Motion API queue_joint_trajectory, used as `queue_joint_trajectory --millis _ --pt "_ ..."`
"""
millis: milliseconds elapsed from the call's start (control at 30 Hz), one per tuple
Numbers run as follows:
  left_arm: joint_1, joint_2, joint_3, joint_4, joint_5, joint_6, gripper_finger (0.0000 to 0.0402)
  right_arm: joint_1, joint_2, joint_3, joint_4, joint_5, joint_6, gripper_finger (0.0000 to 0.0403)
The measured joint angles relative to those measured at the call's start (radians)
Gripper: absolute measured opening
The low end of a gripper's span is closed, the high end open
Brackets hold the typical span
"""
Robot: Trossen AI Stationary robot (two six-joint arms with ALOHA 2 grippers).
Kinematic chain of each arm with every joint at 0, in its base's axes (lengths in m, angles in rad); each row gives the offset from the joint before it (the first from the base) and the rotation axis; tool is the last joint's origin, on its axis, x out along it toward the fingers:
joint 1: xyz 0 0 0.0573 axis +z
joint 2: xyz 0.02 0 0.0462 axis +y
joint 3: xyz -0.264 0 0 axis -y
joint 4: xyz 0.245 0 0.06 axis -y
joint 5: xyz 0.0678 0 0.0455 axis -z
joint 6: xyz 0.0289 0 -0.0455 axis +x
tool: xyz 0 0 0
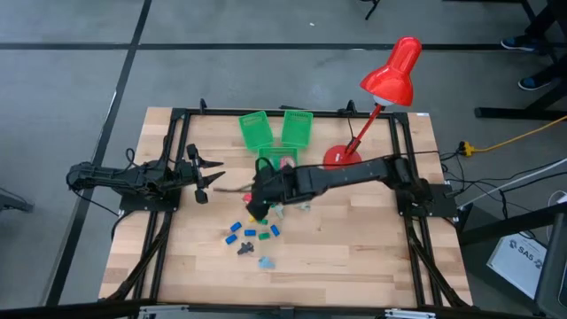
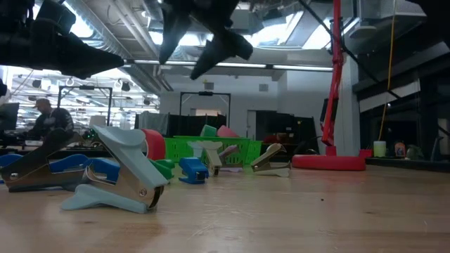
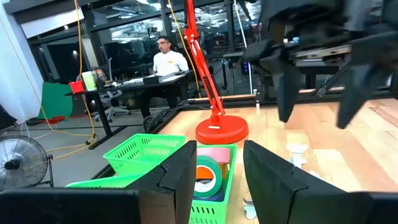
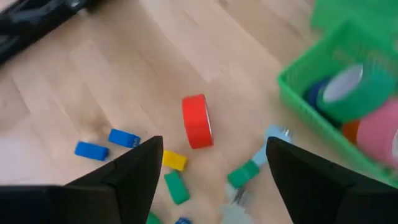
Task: Pick and place Stapler, Stapler remover, tape
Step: Put the red tape into the middle green bin
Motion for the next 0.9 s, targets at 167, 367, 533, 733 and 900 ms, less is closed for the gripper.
queue_joint_trajectory --millis 167,367,533,733,900 --pt "0.000 0.000 0.000 0.000 0.000 0.000 0.0127 0.032 0.000 0.000 0.094 0.029 -0.137 0.0291" --pt "0.000 0.000 0.000 0.000 0.000 0.000 0.0127 0.045 0.000 0.000 0.127 0.013 -0.203 0.0291" --pt "0.000 0.000 0.000 0.000 0.000 0.000 0.0127 0.046 0.000 0.000 0.129 0.006 -0.214 0.0291" --pt "0.000 0.000 0.000 0.000 0.000 0.000 0.0128 0.046 0.036 0.000 0.141 0.006 -0.208 0.0291" --pt "0.000 0.000 0.000 0.000 0.000 0.000 0.0128 0.046 0.090 -0.001 0.139 0.005 -0.258 0.0291"
